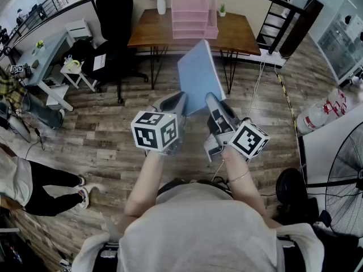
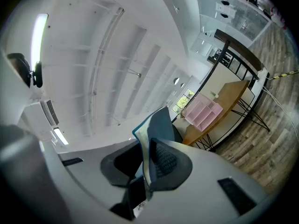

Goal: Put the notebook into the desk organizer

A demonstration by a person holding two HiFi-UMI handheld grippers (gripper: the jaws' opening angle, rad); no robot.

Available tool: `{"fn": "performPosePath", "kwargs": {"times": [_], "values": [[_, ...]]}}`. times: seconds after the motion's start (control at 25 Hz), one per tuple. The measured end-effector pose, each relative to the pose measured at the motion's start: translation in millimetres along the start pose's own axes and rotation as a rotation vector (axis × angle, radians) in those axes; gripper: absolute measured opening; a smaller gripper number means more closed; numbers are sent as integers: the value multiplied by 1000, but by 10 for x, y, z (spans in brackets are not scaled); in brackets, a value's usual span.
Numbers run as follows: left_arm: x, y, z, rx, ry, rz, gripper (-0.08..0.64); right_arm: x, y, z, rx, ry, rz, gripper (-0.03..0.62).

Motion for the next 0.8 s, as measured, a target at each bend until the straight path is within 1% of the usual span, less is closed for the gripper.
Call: {"fn": "performPosePath", "kwargs": {"times": [0.2,0.32,0.44,0.64,0.8], "values": [[-21,-52,25,3,6,-10,11,22,51,72,-15,-10,6,63],[-20,-82,31,5,7,-9,11,49,88,133,-37,1,2,64],[-27,-101,30,9,6,-7,11,71,73,108,-7,-4,6,64],[-44,-122,60,17,15,-6,11,149,64,102,21,-4,-4,69],[-45,-165,102,22,18,1,11,172,85,155,16,-12,-16,69]]}}
Point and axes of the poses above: the fingertips, and each gripper's own axes: y backward along the fingers, z to its right, x out of its top, the point moved 7 cm from there along y, backward along the fingers, and after that the axes turned 3 degrees about -z, right-handed, at the moved point
